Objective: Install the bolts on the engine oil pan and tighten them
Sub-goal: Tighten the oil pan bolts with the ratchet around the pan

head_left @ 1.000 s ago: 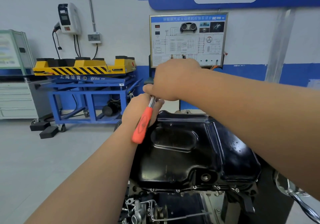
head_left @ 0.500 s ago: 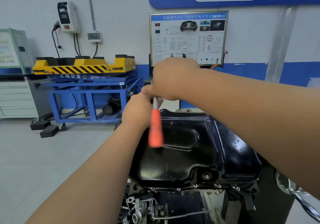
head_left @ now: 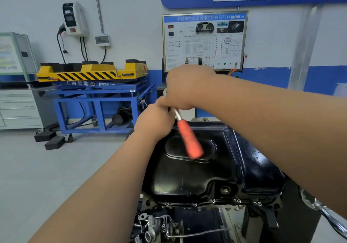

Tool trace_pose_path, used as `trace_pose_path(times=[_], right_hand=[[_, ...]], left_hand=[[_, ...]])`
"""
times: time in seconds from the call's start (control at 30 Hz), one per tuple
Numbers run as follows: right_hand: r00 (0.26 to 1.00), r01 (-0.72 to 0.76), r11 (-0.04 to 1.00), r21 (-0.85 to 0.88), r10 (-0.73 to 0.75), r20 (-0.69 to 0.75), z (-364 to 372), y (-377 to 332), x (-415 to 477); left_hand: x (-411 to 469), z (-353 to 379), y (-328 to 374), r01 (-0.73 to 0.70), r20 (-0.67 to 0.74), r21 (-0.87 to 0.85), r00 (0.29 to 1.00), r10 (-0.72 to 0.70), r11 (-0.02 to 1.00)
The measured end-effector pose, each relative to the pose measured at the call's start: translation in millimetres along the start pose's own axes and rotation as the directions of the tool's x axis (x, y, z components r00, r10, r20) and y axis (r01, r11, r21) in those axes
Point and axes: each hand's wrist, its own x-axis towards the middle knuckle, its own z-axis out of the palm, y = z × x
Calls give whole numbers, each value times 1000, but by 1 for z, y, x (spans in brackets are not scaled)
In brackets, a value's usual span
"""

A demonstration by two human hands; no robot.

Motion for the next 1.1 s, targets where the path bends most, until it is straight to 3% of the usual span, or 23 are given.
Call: trace_pose_path(times=[0.13,0.23,0.3,0.4,0.63,0.77,0.9,1.1], right_hand=[[985,144,976,-160,-157,-73,-12,5,1],[973,171,956,-240,-202,-110,-7,1,1],[984,105,972,-212,-132,-120,-2,0,1],[996,-68,997,-25,67,-52,2,2,1],[989,104,985,-139,-118,-94,-13,5,2],[989,69,977,-201,-94,-118,-6,-4,0],[1000,-19,997,-81,17,-23,-1,-10,-5],[995,80,969,-236,-93,-44,-17,-6,-6]], left_hand=[[4,1,0,-4,2,-105,1000,4,995],[6,2,-4,7,15,-126,1000,-6,992],[5,2,-4,19,0,-112,1000,-20,993],[4,1,0,27,9,-47,1000,-26,999],[1,-1,1,-2,-23,-40,1000,2,999],[0,-1,2,58,-53,-83,997,-62,995],[0,0,0,79,7,104,997,-80,991],[2,-1,3,3,15,-85,1000,-1,996]])
